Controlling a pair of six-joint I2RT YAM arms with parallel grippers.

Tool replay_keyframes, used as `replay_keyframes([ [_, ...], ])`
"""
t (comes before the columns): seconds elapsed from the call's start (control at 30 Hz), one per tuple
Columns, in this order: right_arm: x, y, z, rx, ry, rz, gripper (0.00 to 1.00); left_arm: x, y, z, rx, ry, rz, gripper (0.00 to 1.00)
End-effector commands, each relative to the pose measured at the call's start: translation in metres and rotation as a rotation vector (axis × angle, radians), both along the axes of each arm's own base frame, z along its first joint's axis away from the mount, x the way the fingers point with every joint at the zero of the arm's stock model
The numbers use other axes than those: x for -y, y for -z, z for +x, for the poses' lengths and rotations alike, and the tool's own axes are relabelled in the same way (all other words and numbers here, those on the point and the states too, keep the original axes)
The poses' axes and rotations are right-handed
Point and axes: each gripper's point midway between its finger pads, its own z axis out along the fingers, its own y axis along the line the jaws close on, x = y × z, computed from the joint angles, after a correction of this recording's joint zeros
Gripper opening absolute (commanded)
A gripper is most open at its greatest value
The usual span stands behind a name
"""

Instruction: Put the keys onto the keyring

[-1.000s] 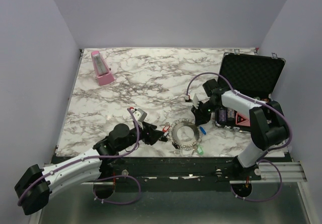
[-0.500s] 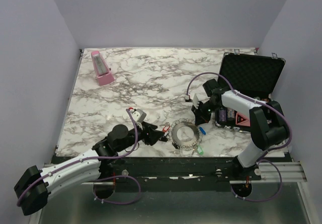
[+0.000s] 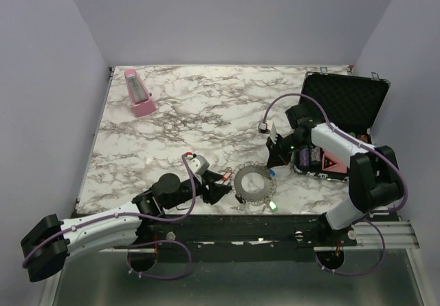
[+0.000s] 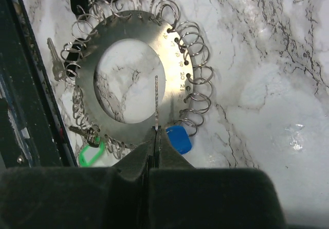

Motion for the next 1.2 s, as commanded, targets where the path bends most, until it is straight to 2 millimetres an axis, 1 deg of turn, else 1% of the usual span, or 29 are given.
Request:
replay_keyframes([
  [0.0,-0.008,-0.026,-0.001,0.022,-0.017,0.097,0.01,0.012,-0.016,-0.003,0.106,0.054,-0.026,0.64],
  [0.2,-0.008,-0.030,0.001,0.033,-0.008,0.107,0.01,0.019,-0.014,0.000,0.147,0.071,0.002,0.64],
  [0.5,-0.013,-0.055,0.001,0.072,-0.009,0.174,0.01,0.029,-0.010,0.000,0.135,0.085,0.024,0.64],
  [0.63,-0.017,-0.066,0.000,0.092,-0.013,0.203,0.01,0.036,-0.017,0.000,0.150,0.089,0.009,0.65],
  [0.7,-0.018,-0.073,-0.001,0.097,-0.010,0.222,0.01,0.041,-0.024,0.001,0.169,0.086,-0.005,0.65],
  [0.77,-0.021,-0.082,0.000,0.108,-0.008,0.245,0.00,0.047,-0.030,0.005,0.191,0.081,-0.016,0.65],
  [0.87,-0.024,-0.089,0.001,0.109,0.007,0.265,0.01,0.059,-0.036,0.008,0.239,0.093,-0.027,0.65],
  [1.0,-0.027,-0.101,0.003,0.118,0.029,0.296,0.00,0.074,-0.033,0.019,0.274,0.082,-0.020,0.65],
  [1.03,-0.028,-0.105,0.003,0.120,0.033,0.306,0.00,0.077,-0.035,0.022,0.287,0.073,-0.030,0.65],
  [1.17,-0.033,-0.120,0.002,0.121,0.060,0.357,0.00,0.085,-0.037,0.033,0.298,0.033,-0.047,0.62],
])
